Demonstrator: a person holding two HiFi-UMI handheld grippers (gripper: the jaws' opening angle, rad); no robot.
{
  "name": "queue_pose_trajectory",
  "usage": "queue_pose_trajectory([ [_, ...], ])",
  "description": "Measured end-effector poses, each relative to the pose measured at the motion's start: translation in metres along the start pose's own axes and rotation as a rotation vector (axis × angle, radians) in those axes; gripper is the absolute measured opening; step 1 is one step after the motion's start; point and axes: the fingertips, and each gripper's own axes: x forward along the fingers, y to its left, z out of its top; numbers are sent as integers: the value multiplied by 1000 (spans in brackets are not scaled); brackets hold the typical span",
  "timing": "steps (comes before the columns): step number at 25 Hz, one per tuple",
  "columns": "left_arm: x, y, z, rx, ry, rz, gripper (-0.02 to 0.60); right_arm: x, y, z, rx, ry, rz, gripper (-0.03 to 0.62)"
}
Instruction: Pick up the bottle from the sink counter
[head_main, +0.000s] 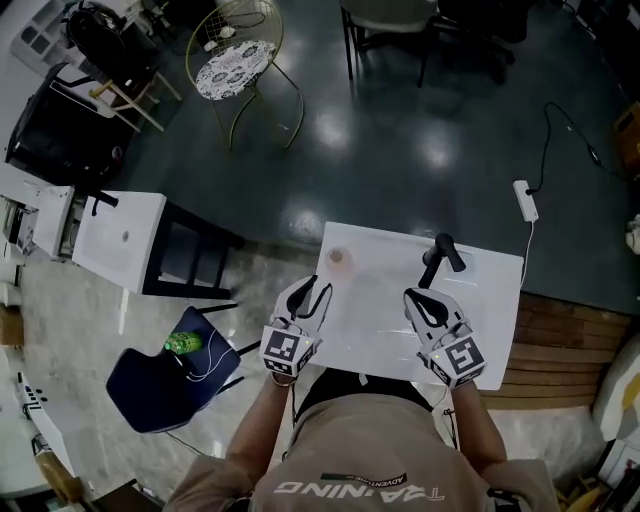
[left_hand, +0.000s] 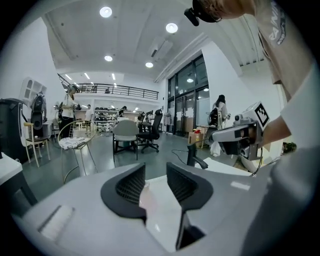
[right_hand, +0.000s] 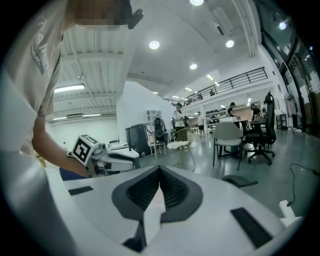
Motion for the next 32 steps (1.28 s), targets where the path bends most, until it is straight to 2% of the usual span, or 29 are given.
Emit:
queue_pose_trajectory([
  [2,14,4,-12,21,9,-29,186,3,1,-4,-8,22,-9,11],
  [3,19,7,-17,26,12,-40,192,3,3,-7,-7,35,-15,11],
  [10,63,24,-55,34,-7,-77,190,2,3,-24,-7,131,-72,11],
  [15,80,33,-71,22,-22,-113,190,22,11,-28,12,124,-63,11],
  [18,85,32,-74,6,-35,-141,190,32,16,-29,0,137,-51,11],
  [23,90,22,-77,15,-42,-178,188,33,16,-35,22,157,-76,11],
  [26,91,24,-79,6,-65,-169,143,30,15,-42,38,180,-95,11],
  [32,93,24,-78,4,-85,-174,138,28,16,-55,45,177,-100,11],
])
